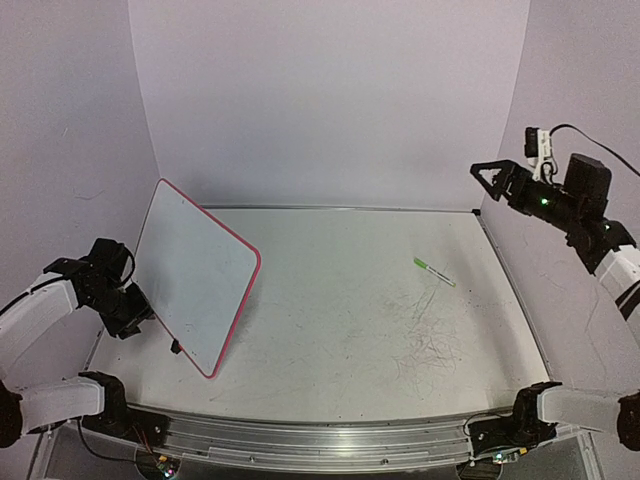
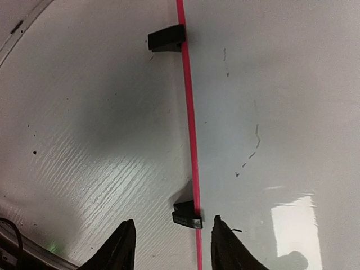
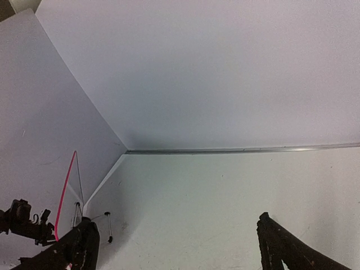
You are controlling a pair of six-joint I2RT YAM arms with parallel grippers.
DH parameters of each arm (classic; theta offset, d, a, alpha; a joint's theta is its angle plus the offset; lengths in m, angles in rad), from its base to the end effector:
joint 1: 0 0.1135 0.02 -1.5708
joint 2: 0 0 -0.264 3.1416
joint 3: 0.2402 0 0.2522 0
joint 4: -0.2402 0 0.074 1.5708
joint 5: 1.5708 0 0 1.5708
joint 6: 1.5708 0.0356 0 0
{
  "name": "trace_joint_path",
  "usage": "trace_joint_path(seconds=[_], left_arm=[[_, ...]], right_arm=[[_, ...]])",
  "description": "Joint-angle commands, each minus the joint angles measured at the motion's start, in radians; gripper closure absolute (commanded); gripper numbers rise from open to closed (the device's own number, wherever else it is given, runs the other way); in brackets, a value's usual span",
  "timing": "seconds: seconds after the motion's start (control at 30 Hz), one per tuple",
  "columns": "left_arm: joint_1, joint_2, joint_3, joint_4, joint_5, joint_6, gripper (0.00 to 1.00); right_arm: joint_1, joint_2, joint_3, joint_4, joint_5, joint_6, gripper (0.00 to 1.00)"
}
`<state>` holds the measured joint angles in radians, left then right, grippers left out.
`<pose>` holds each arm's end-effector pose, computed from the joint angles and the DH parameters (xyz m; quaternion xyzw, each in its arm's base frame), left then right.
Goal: Write a sentence on the whiteboard
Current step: Move the whiteboard to the center of the board.
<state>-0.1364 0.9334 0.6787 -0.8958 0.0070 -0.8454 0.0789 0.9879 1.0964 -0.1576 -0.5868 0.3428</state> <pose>0.1583 -0.0220 0.2219 -0.3388 0.9174 -0.1014 0.1824 0.2130 0.0366 0.4150 -0.1065 0.7135 0.3430 0.6016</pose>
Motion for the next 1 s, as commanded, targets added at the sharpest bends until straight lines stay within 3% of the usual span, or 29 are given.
trace_joint_path(seconds=[0.0,0.17,0.5,0.97], left_arm=[[0.0,0.031,-0.043,0.051,0.05,-0.015,0.56],[-0.012,0.087,-0.069,0.099,0.045,-0.004,0.67],[-0.114,0.176,-0.152,0.247,0.053,-0.077,0.82],[-0.233,0.237,-0.162,0.371,0.068,-0.161,0.86]], right_arm=[[0.13,0.031,-0.002,0.0,0.042,0.01,0.02],[0.215,0.075,-0.013,0.034,0.066,0.042,0.02],[0.254,0.103,-0.027,0.062,0.075,0.055,0.02],[0.292,0.116,-0.063,0.086,0.085,0.074,0.02]])
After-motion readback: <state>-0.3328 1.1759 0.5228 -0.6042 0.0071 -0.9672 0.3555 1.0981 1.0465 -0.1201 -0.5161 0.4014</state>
